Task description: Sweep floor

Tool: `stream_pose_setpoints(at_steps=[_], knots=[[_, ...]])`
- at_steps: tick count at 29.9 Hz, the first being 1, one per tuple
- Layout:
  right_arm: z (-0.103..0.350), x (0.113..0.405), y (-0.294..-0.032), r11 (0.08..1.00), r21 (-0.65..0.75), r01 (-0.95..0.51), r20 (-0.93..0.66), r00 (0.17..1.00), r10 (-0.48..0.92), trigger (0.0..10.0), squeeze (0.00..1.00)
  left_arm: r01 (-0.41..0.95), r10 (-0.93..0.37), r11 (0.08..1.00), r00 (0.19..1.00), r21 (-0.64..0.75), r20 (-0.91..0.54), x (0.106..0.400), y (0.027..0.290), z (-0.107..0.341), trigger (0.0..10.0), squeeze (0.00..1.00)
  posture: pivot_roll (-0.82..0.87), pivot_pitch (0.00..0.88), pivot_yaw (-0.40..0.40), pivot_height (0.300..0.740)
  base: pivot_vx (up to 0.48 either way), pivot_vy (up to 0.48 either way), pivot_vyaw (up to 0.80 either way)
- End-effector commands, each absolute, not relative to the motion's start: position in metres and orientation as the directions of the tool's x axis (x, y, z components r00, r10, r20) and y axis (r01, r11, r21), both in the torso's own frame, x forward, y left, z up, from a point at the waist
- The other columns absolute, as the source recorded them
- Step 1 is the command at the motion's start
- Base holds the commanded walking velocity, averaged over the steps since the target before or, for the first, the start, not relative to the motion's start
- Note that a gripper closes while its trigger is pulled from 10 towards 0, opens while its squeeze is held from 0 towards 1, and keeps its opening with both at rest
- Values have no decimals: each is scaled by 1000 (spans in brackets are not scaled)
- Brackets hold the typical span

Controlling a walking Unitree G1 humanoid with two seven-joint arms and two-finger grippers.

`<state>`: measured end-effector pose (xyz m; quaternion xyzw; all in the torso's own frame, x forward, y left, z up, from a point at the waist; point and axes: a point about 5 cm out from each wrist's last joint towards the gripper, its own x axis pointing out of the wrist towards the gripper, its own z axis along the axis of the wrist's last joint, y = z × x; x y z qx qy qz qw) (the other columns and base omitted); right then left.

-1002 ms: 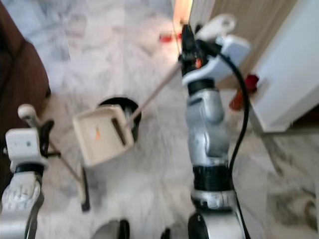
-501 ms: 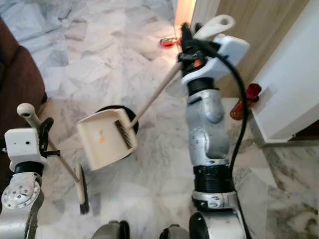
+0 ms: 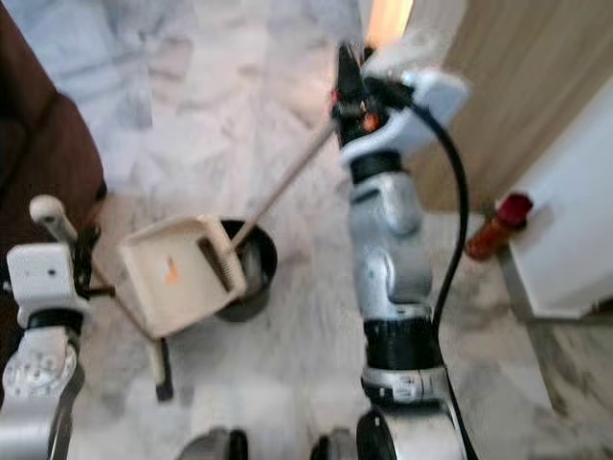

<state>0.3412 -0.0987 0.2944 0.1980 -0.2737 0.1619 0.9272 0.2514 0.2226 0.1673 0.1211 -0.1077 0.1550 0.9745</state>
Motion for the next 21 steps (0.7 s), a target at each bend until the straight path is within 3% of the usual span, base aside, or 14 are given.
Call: stream_pose_setpoints(at_steps=[1,21], knots=[[306,336,-108,864,291,-410,624,766,153,10000,0,-352,283,910,914,221,291,249,224,175,10000,0,12,232,-11,740,360,0,0],[317,332,-107,858,282,-429,663,734,149,10000,0,-356,284,910,910,215,303,249,224,177,10000,0,12,234,-12,740,357,0,0]])
